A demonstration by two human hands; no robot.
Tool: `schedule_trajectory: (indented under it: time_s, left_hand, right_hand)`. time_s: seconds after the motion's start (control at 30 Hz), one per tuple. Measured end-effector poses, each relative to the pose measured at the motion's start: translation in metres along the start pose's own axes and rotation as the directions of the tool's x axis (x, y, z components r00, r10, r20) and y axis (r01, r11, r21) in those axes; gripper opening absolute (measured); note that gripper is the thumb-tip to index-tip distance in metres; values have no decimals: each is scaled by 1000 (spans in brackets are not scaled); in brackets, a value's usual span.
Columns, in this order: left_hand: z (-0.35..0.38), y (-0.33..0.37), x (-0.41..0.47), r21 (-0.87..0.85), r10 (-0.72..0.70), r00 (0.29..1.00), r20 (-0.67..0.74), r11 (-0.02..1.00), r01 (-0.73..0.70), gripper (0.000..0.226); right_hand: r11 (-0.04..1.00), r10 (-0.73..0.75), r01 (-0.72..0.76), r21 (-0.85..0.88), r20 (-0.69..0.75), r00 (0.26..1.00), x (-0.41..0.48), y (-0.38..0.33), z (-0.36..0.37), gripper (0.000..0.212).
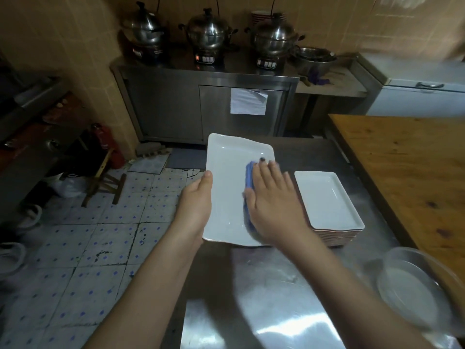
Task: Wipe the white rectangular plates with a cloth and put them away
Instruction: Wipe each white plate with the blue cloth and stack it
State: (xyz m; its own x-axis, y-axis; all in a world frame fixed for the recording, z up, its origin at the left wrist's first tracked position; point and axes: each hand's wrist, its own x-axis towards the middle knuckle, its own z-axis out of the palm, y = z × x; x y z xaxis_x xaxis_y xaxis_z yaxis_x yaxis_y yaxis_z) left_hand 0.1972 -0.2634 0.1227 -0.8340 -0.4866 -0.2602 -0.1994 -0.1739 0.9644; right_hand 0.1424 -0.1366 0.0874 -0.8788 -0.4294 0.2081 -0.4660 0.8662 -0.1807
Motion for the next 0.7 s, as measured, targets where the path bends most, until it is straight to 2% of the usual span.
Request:
schedule_trajectory:
  time_s: [0.1, 0.3, 0.47, 0.53, 0.6, 0.7]
  left_hand:
    - [-4, -4, -1, 2, -7, 1000, -11, 1000, 7, 35]
    - [14, -17, -9, 11, -58, 997, 49, 998, 57, 35]
    - [17, -14, -12, -12, 7, 998, 63, 1000, -6, 27]
    - [11, -13, -12, -8, -13, 998, 65, 1000, 13, 23]
    - [8, -13, -11, -7, -44, 997, 58, 999, 45, 27]
    - [5, -14, -11, -37, -69, 997, 45, 997, 71, 35]
  right_hand:
    - [998, -35, 31, 51, 77, 996, -27, -6, 11, 58]
    - [999, 34, -33, -8, 54, 998, 36, -8, -3, 56]
    - [957, -255, 234, 173, 111, 961, 52, -25, -12, 55]
    - [952, -295, 281, 117, 121, 948, 51, -14, -12, 54]
    - [966, -255, 257, -4, 103, 961, 50, 0, -11, 53]
    - [990, -90, 91, -109, 21, 996, 46, 9, -7, 54]
